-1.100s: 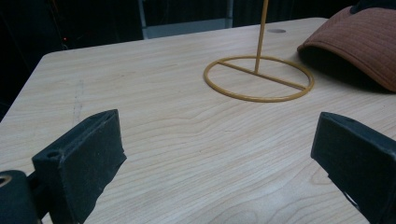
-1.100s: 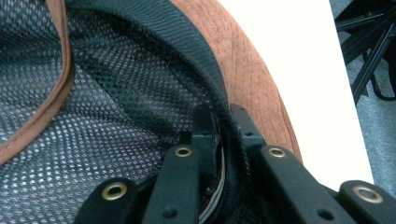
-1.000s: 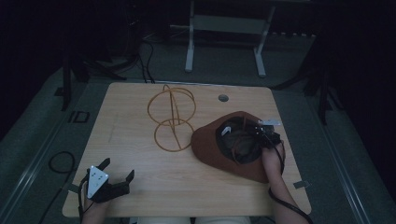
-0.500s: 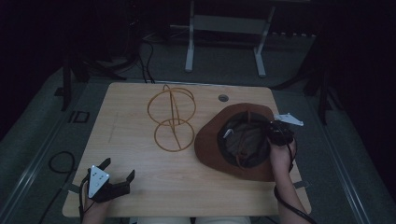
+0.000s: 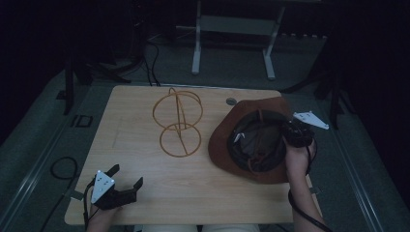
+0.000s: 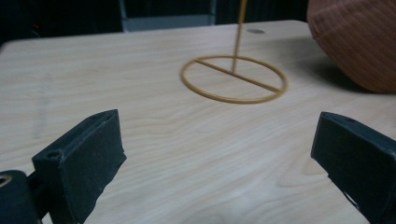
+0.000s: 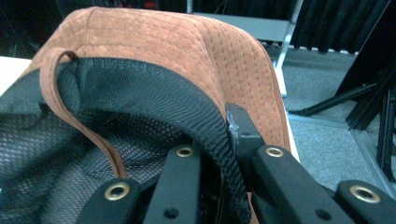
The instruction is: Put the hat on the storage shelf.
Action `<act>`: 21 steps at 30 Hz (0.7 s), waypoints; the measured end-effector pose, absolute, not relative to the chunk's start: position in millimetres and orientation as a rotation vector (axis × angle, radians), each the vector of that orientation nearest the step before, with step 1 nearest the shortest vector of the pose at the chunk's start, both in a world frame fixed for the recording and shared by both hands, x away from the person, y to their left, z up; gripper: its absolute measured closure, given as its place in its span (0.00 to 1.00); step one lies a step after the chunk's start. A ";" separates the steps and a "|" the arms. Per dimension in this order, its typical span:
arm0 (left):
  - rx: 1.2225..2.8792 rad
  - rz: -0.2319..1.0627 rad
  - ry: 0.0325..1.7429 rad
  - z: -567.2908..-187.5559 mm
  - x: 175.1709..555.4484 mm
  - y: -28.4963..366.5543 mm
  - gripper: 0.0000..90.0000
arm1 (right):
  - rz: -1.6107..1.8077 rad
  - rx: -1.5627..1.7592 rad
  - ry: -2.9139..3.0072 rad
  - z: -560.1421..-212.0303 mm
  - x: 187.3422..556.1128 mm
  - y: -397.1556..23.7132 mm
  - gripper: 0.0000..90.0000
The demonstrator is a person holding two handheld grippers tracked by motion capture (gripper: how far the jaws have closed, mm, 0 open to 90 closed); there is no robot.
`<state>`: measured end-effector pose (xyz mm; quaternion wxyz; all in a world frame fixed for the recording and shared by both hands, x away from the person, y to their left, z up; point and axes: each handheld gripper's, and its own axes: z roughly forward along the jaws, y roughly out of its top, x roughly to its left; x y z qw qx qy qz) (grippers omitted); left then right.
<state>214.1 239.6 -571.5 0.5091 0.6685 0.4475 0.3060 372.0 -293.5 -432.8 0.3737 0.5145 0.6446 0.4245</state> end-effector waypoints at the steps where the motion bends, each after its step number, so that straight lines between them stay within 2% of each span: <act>1: 1.618 0.728 1.079 -570.4 214.0 237.6 0.03 | 1.094 1.313 1.647 -429.8 370.7 -293.9 0.93; 5: 1.644 0.613 0.998 -563.7 211.8 226.8 0.03 | 1.116 1.293 1.631 -418.5 366.1 -295.6 0.93; 12: 1.809 0.566 0.874 -548.1 212.1 193.1 0.03 | 1.153 1.279 1.619 -407.7 356.6 -299.1 0.93; 21: 1.833 0.479 0.787 -517.6 226.7 150.2 0.05 | 1.175 1.251 1.610 -401.6 344.8 -299.5 0.93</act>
